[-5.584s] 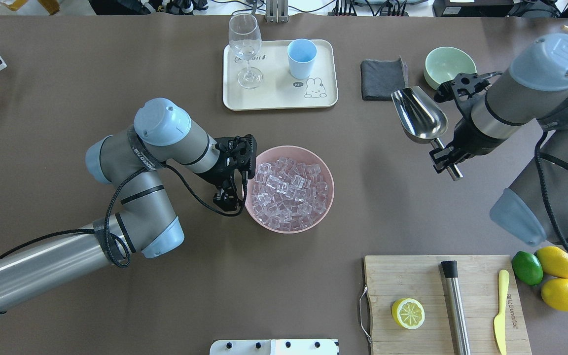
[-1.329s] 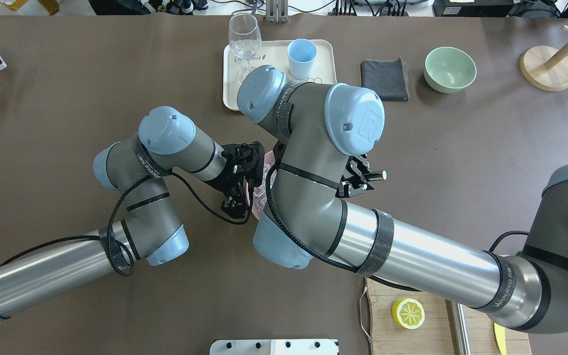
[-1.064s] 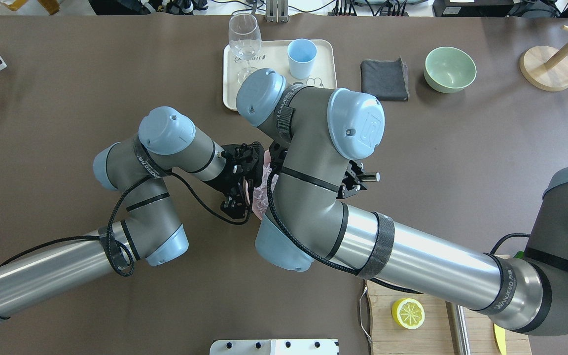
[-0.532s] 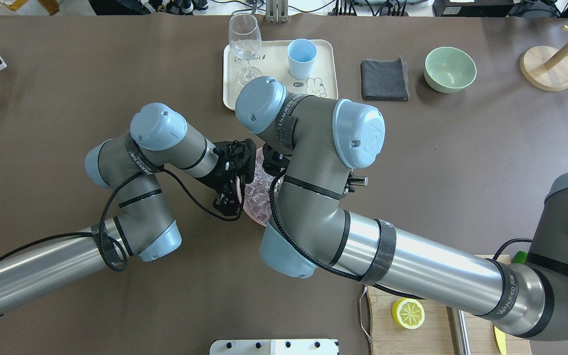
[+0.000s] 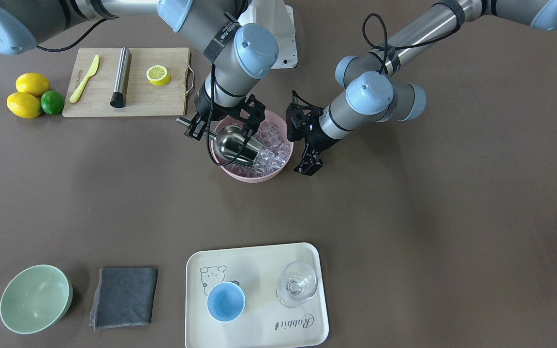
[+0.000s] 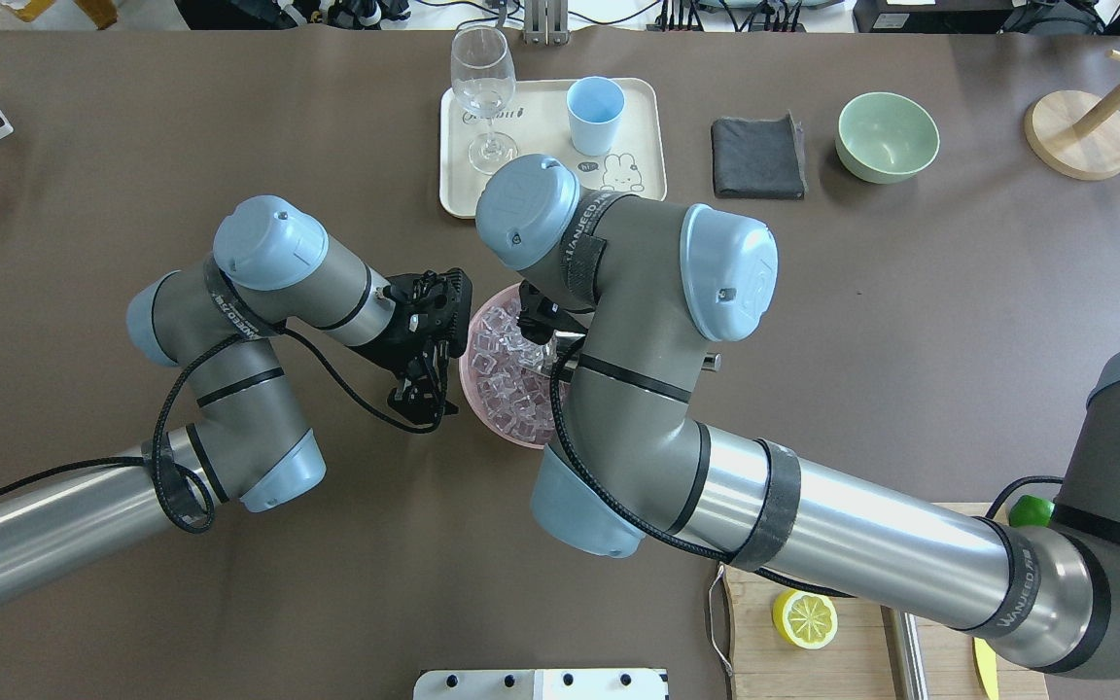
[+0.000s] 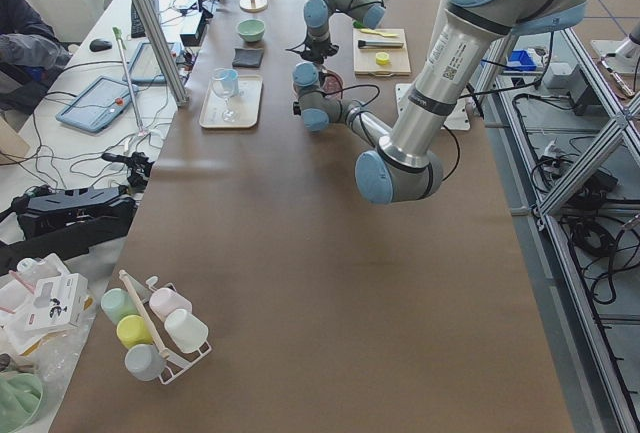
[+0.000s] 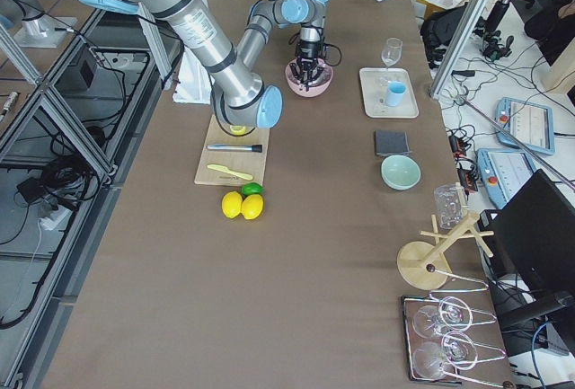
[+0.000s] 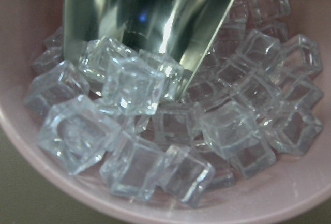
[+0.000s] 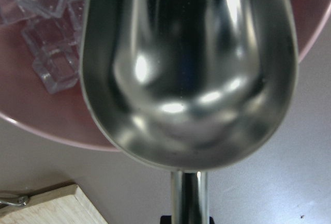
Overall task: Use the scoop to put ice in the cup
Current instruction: 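Dig the scoop into the ice cubes while the left gripper tilts the bowl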
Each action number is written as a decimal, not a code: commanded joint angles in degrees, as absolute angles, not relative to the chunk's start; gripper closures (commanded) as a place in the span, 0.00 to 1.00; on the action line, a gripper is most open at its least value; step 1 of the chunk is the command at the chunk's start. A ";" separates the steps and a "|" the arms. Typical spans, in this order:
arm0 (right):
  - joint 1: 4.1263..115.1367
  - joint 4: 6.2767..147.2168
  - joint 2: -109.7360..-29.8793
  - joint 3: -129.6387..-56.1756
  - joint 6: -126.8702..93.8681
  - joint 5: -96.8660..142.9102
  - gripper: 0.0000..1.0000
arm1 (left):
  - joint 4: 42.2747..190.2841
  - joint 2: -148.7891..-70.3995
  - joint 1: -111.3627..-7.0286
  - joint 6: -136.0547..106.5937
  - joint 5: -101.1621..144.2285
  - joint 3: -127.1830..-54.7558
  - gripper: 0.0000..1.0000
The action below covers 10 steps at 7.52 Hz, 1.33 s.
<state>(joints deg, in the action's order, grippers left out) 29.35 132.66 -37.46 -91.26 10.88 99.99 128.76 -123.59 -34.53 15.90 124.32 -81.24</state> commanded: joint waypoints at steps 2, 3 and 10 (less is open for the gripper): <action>29.36 128.35 -41.74 -97.55 6.61 100.11 1.00 | 129.54 -123.84 -34.63 15.73 124.37 -81.56 0.02; 29.36 127.54 -41.92 -97.56 4.85 100.11 1.00 | 131.03 -124.01 -34.63 14.78 124.37 -81.56 0.02; 28.65 118.23 -46.48 -102.90 -4.13 100.11 1.00 | 136.23 -124.10 -34.45 12.66 123.93 -80.68 0.02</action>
<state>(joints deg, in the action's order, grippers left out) 28.65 120.38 -44.84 -100.13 -2.88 100.15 136.09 -124.11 -34.51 12.70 124.03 -80.73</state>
